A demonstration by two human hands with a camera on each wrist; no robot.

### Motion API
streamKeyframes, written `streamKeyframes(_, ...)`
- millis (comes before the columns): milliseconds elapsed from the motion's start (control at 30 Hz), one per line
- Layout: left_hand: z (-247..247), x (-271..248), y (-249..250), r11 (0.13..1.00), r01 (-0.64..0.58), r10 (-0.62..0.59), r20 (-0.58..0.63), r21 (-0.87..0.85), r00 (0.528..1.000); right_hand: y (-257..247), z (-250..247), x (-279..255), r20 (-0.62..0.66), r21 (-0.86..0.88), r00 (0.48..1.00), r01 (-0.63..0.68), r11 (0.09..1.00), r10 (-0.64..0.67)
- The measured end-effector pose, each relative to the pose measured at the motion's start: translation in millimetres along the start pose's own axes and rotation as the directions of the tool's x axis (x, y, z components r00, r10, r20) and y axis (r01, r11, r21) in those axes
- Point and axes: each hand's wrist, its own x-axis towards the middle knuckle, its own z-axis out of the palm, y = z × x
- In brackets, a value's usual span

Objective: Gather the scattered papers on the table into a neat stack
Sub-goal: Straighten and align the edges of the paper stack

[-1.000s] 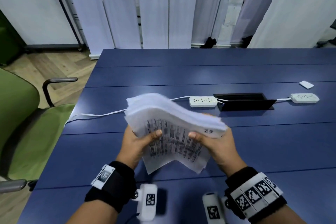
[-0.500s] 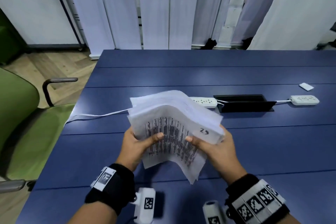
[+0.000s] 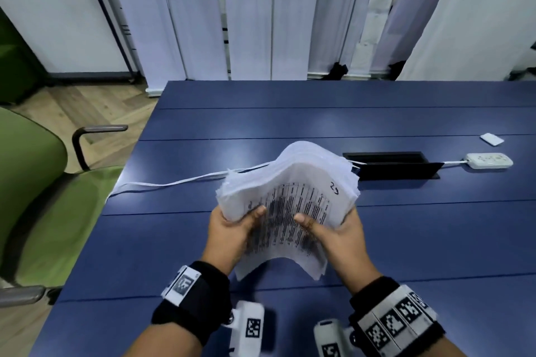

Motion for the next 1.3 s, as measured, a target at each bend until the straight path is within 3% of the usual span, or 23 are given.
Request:
streamKeyframes(67,-3,2,0,1.000,0.001,-0.002,-0.034,-0.020,0.999,-17,-6,0,-0.169,-0.195,0.975,0.112,0.974,-0.145)
streamKeyframes(100,-5,3,1,1.000,0.014,-0.015,-0.042,-0.022,0.999,-29,-11,1,-0.221,-0.398,0.927,0.198,0.896,-0.303)
streamKeyframes(133,-6,2,2,0.999,0.024,-0.025,-0.041,-0.023,0.999,-42,-15,1,-0.155,-0.604,0.864,0.301,0.739,-0.479)
streamKeyframes(167,-6,0,1,0.999,0.022,-0.023,-0.029,-0.026,0.999,-57,-15,0,0.003,-0.744,0.802,0.401,0.534,-0.597)
streamKeyframes(200,-5,-1,1,0.999,0.019,-0.020,-0.020,-0.037,1.000,-72,-9,-2,0.196,-0.810,0.750,0.487,0.327,-0.631)
streamKeyframes(233,-3,-2,2,0.998,0.018,-0.018,-0.010,-0.052,1.000,-85,0,-2,0.377,-0.818,0.715,0.556,0.151,-0.590)
streamKeyframes(300,-1,-3,3,0.996,0.024,-0.024,0.011,-0.084,1.000,-96,24,2,0.590,-0.779,0.694,0.624,-0.063,-0.412)
streamKeyframes(400,-3,-5,4,0.996,0.032,-0.031,0.014,-0.088,0.999,-102,52,18,0.664,-0.748,0.718,0.644,-0.163,-0.209)
streamKeyframes(500,-18,-6,-1,0.998,0.046,-0.045,0.025,-0.040,0.999,-109,68,27,0.659,-0.746,0.752,0.649,-0.151,-0.024)
streamKeyframes(567,-42,-6,-16,0.995,0.065,-0.063,-0.038,0.071,0.997,-111,69,25,0.621,-0.783,0.780,0.613,-0.108,-0.072)
streamKeyframes(633,-65,-13,-30,0.973,0.150,-0.121,-0.163,0.177,0.979,-111,56,26,0.543,-0.832,0.812,0.554,-0.008,-0.214)
streamKeyframes(700,-87,-22,-44,0.958,0.282,-0.259,-0.257,0.055,0.931,-111,33,29,0.396,-0.850,0.851,0.482,0.213,-0.346)
streamKeyframes(733,-95,-26,-49,0.947,0.322,-0.315,-0.277,-0.020,0.908,-114,21,31,0.310,-0.776,0.881,0.452,0.440,-0.358)
streamKeyframes(767,-103,-30,-52,0.941,0.333,-0.339,-0.257,-0.065,0.905,-116,11,30,0.245,-0.599,0.906,0.421,0.681,-0.344)
streamKeyframes(800,-110,-30,-54,0.939,0.336,-0.344,-0.194,-0.075,0.919,-112,1,31,0.189,-0.381,0.931,0.362,0.851,-0.311)
streamKeyframes(833,-113,-29,-50,0.948,0.311,-0.317,-0.114,-0.064,0.942,-105,-9,30,0.149,-0.182,0.951,0.297,0.937,-0.272)
streamKeyframes(933,-112,-18,-15,0.980,0.200,-0.201,-0.012,-0.012,0.980,-66,-31,28,0.065,0.141,0.991,0.110,0.984,-0.120)
streamKeyframes(1033,-107,-3,9,0.996,0.074,-0.072,-0.034,0.050,0.997,-24,-42,30,-0.003,0.255,1.000,0.010,0.967,-0.010)
streamKeyframes(1133,-104,8,5,0.994,-0.010,0.025,-0.141,0.111,0.990,-4,-42,32,-0.012,0.308,1.000,0.023,0.951,-0.021)
streamKeyframes(1300,-90,3,-2,0.996,-0.052,0.061,-0.130,0.069,0.990,3,-41,35,-0.034,0.313,0.997,0.083,0.946,-0.076)
